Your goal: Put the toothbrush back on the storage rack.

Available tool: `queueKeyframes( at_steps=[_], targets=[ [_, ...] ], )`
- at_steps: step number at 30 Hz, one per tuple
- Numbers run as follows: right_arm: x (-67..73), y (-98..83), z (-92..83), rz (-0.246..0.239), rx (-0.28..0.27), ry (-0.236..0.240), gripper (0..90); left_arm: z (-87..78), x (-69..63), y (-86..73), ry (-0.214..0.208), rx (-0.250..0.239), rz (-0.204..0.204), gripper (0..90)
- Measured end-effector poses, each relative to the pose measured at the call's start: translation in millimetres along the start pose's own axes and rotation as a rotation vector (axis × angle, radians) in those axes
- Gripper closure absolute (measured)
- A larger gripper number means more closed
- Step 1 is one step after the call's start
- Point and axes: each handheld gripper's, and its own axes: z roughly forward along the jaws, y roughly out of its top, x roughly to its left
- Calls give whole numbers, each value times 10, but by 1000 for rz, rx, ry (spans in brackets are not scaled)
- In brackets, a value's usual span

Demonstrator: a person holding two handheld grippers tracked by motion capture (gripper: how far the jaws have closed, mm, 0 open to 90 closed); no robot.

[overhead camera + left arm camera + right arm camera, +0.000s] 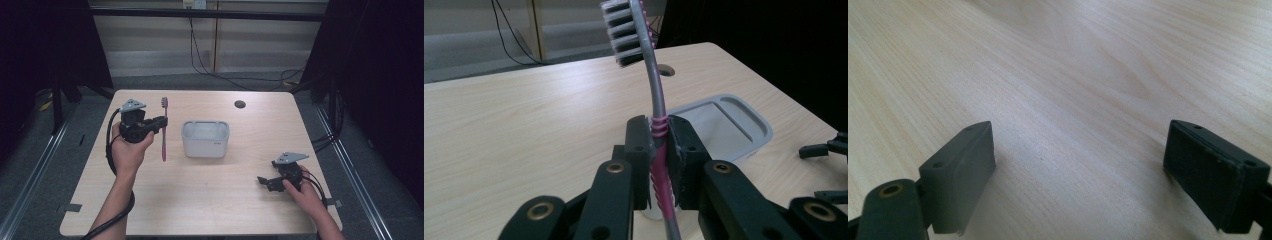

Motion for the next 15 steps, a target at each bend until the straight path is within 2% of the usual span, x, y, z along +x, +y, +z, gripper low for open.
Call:
queueKeyframes(
  at_steps=[15],
  targets=[
    [0,0,0,0,0,0,126,37,39,112,9,-24,-11,805]
  ],
)
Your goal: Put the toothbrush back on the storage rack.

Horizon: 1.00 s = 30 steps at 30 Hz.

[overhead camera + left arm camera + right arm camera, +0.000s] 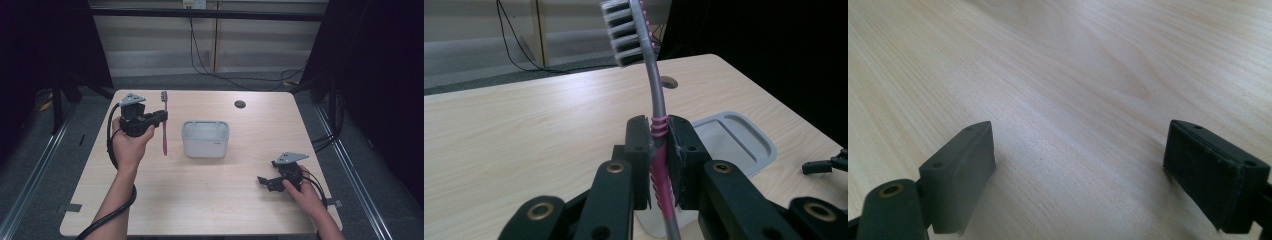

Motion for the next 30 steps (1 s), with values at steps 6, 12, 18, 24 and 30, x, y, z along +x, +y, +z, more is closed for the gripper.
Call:
queueKeyframes(
  at_steps=[6,12,18,24,30],
  targets=[
    [0,0,0,0,0,0,126,14,1,47,-4,-13,-3,805],
    [0,0,0,0,0,0,126,32,-3,98,9,-24,2,805],
    [0,0,0,0,0,0,126,66,-8,152,15,-27,6,805],
    [-2,0,0,-1,-1,0,126,89,-19,217,25,-36,17,805],
    [0,0,0,0,0,0,126,143,-62,263,35,-38,37,805]
  ],
)
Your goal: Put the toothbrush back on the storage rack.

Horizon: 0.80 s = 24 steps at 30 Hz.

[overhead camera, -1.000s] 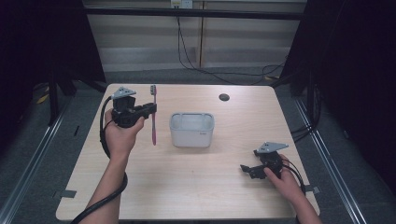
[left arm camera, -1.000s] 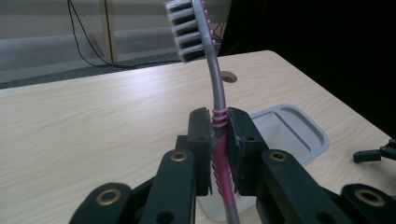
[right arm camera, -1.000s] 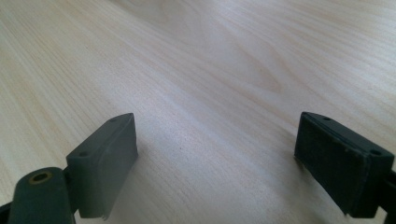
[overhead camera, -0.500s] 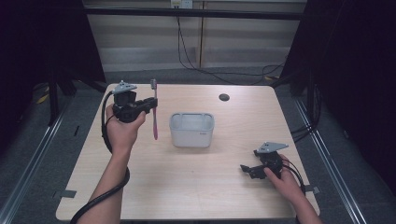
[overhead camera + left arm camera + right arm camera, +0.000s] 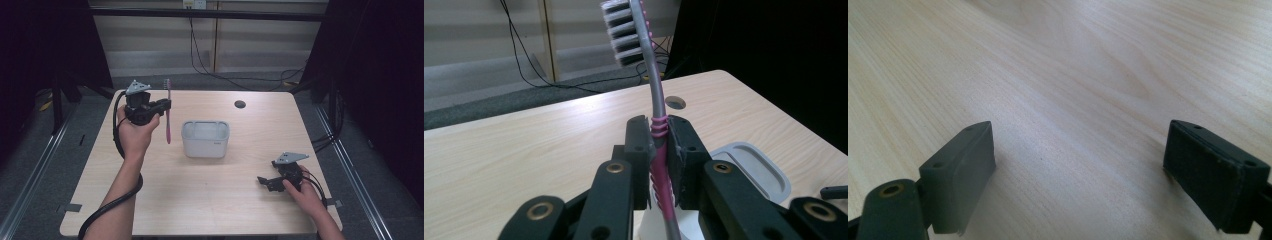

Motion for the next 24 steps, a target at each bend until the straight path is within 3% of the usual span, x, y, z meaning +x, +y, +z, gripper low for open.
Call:
queueKeyframes(
  at_steps=[24],
  targets=[
    [-1,1,1,2,-2,1,127,127,-42,208,-1,-47,1,804]
  ],
)
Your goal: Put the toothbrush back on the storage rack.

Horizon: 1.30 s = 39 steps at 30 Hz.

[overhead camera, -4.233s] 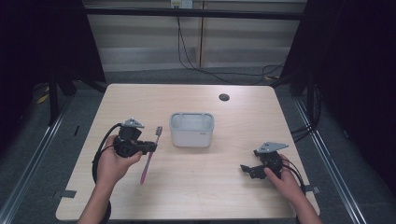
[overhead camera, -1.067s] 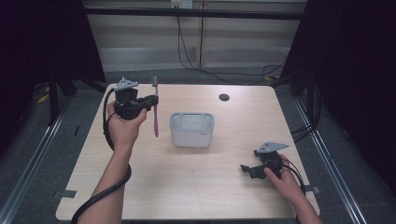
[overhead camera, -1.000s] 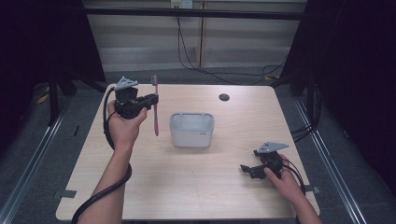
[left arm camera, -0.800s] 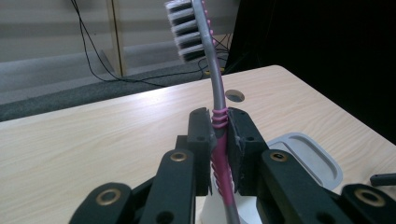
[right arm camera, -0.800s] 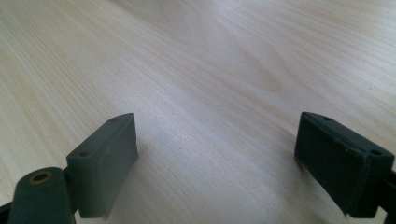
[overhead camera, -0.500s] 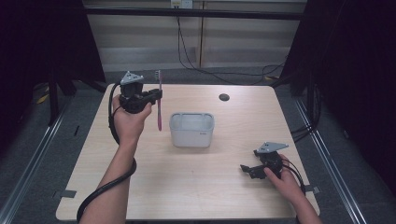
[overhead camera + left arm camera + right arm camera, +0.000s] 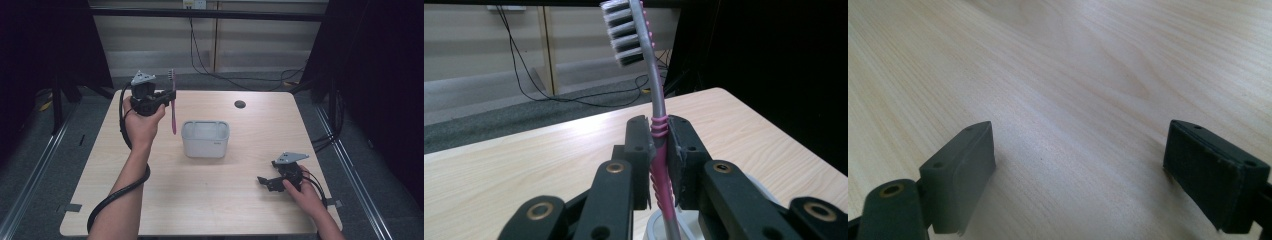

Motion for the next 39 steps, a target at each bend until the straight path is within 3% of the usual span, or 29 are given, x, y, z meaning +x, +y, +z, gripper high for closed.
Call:
queueKeyframes(
  at_steps=[24,32,39],
  targets=[
    [-1,0,1,-3,-2,-1,126,89,-111,104,-10,-58,7,804],
    [0,0,1,-2,-1,-1,126,113,-124,55,-4,-85,-3,802],
    [2,0,0,1,1,-1,126,165,-129,0,1,-73,3,802]
  ],
)
